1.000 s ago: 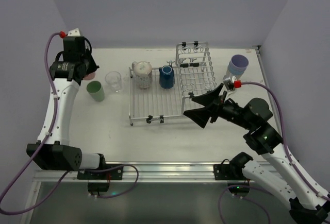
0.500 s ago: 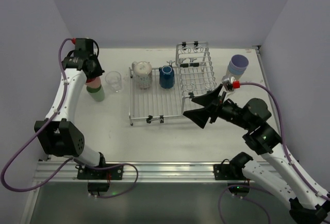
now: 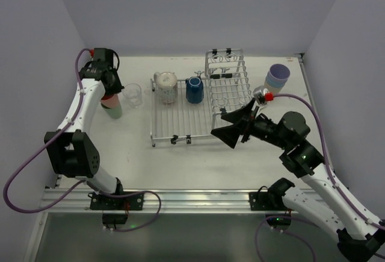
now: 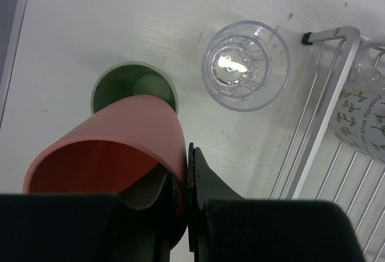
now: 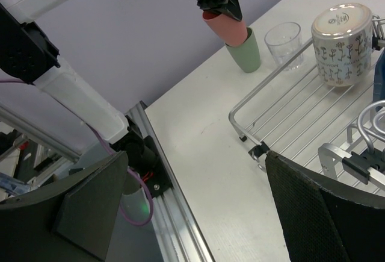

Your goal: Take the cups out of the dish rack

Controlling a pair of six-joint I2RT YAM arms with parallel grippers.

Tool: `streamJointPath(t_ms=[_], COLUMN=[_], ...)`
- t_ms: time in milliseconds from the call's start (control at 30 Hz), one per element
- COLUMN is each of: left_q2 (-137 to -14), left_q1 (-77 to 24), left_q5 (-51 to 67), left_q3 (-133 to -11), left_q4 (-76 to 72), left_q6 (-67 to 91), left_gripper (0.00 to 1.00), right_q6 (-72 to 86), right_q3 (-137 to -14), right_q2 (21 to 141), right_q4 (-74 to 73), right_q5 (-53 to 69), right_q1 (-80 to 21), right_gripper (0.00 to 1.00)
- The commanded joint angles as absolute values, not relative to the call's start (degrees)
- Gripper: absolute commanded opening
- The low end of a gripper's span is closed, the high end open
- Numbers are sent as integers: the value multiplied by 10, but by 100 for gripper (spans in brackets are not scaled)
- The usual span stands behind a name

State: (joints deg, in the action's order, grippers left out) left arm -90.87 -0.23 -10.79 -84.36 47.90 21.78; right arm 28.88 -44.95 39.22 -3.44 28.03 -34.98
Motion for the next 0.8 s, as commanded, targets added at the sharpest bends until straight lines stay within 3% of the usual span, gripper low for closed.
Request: streamJointPath(t_ms=[0, 767], left_q2=[-911, -921], left_q1=[0, 0], left_q5=[-105, -126], left_q3=[-842, -863], left_q4=[463, 461], left_q6=[189, 171], left_gripper=[0, 0], right_q6=[281, 277], right_q3=[-448, -450], right_q2=[395, 409], right_q4=[-25, -25], right_q5=[278, 270], right_q1=[-353, -364], right_gripper=[99, 99])
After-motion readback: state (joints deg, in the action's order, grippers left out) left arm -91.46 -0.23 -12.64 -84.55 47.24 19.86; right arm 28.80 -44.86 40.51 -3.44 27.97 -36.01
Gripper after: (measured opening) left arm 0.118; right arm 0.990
